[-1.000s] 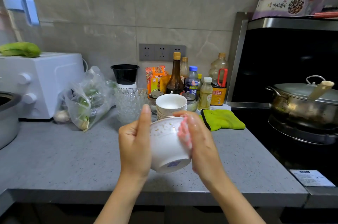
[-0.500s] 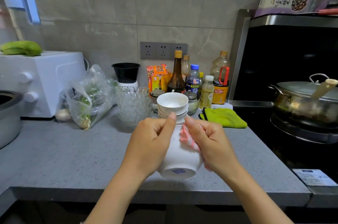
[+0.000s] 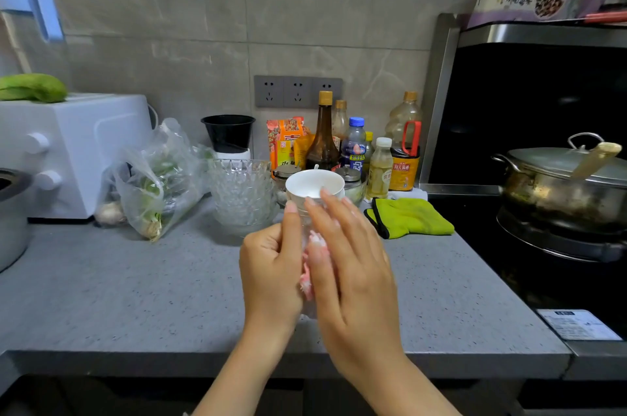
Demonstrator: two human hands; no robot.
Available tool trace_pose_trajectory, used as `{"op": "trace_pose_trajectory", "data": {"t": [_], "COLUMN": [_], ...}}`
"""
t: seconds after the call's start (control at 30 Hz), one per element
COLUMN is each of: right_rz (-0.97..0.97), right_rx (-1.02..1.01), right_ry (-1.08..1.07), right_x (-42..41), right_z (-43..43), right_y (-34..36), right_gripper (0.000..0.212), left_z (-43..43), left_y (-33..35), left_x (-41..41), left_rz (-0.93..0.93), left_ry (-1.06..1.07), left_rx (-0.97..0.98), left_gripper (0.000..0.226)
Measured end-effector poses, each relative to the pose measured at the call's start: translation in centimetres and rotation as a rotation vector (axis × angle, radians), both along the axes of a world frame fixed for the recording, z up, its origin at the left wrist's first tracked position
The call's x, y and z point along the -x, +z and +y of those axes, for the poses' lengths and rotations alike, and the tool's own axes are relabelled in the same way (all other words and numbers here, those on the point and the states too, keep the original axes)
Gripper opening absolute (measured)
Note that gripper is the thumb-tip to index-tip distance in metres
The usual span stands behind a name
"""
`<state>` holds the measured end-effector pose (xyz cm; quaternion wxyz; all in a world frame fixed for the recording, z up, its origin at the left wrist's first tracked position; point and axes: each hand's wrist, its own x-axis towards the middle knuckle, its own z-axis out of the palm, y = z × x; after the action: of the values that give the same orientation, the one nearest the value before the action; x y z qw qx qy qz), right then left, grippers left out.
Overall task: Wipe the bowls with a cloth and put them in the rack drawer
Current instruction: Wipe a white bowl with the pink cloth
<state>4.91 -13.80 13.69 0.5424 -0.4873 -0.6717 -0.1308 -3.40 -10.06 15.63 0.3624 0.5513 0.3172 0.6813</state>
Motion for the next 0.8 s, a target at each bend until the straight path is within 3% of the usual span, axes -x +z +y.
{"op": "trace_pose_trajectory", "data": {"t": [0.07,0.2,0.27,0.33,0.43,0.53,0.67,0.8], "right_rz": [0.003,0.651,0.947,1.058,1.072,1.051,0.756,0.434], "right_rx": [-0.043,0.191,0.382,0.492,0.455,0.321,0.1,-0.053], "right_ry": [-0.013,0.347,0.398,0.333,0.302,0.408,0.513,0.392], "right_x": [0.2,-0.6,-1.2,-1.4,-1.5,-2.0,-2.4,-3.0], "right_z": [-0.1,0.1,0.2,0.0,-0.3,-0.5,-0.2,0.3], "right_y": [0.2,1.6,1.1,0.9,1.5,2.0,1.3,0.4], "right_gripper": [0.043,0.035,0.025,0.022,0.046,0.061,0.044,0.041], "left_z": [-0.4,0.0,0.1,0.2,0.2,0.4,0.3,0.7], "left_y": [0.2,0.3,0.4,0.5,0.9,1.5,2.5,2.5], "left_x": [-0.2,0.2,0.4,0.7,1.4,2.2,2.7,3.6], "left_rz": [0.0,-0.17,-0.245,-0.277,-0.166,0.225,0.467,0.588], "left_ry": [-0.004,-0.033,-0.07,-0.117,-0.196,-0.265,-0.493,-0.702], "left_rx": [-0.003,0.124,0.203,0.282,0.372,0.363,0.521,0.631], "left_gripper": [0.061,0.066,0.059,0.046,0.044,0.054,0.064,0.085]}}
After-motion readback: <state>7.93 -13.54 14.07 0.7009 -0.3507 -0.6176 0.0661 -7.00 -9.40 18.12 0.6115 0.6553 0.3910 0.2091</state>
